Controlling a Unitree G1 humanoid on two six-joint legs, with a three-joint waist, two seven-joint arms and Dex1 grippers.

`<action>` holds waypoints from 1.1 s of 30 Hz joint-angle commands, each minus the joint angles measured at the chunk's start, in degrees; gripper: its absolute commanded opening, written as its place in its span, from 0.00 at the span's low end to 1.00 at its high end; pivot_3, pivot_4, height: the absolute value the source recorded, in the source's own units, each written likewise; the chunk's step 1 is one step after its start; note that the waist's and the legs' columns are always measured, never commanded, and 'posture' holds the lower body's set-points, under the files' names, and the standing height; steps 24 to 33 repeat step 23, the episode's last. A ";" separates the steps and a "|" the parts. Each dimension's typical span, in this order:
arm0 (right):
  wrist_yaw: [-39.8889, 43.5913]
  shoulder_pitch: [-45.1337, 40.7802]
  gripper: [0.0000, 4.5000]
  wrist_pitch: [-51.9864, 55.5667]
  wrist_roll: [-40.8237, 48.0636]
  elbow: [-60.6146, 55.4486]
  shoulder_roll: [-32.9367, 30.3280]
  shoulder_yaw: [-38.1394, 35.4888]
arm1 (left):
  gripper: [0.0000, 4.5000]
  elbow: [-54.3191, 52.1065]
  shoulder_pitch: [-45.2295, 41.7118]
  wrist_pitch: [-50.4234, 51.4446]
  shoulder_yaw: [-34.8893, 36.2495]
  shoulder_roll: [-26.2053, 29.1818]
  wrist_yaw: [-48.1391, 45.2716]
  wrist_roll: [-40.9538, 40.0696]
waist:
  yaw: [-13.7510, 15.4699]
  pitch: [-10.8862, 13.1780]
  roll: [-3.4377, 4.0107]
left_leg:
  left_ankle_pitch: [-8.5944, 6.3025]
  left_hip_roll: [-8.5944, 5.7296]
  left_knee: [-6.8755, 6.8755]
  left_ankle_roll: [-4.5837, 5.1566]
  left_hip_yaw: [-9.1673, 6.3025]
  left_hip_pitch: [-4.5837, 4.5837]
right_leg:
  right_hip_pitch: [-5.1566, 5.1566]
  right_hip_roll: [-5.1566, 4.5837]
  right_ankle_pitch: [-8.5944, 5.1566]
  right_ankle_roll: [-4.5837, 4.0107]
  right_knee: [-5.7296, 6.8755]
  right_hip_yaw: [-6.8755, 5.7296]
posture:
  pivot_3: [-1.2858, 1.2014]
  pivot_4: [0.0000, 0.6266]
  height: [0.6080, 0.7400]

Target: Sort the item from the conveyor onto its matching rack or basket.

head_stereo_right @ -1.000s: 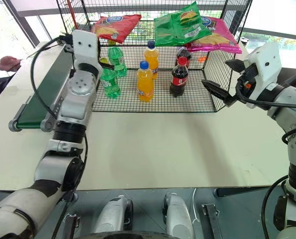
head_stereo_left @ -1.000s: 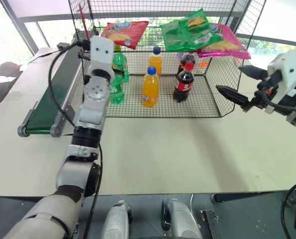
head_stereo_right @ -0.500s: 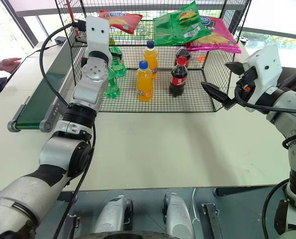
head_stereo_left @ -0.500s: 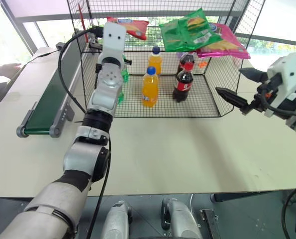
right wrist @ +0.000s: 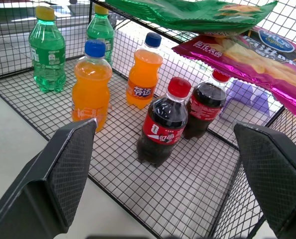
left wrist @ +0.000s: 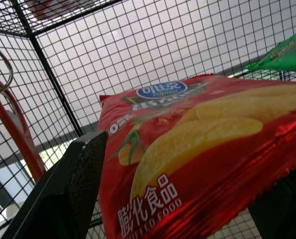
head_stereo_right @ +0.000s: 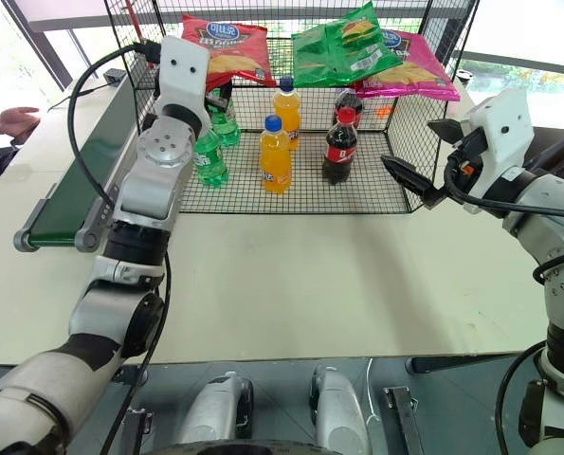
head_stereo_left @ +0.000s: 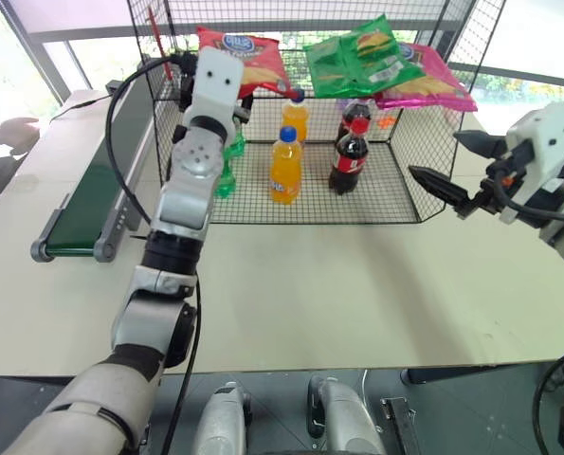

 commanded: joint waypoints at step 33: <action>3.54 5.82 1.00 1.12 4.36 -4.13 1.11 1.23 | 0.88 -36.90 32.12 20.88 23.57 20.93 -33.01 -39.06 | 0.02 0.00 0.02 | 0.00 0.07 0.03 0.00 0.00 0.14 | 0.04 0.07 -0.21 -0.07 0.11 0.06 | 0.52 0.24 1.00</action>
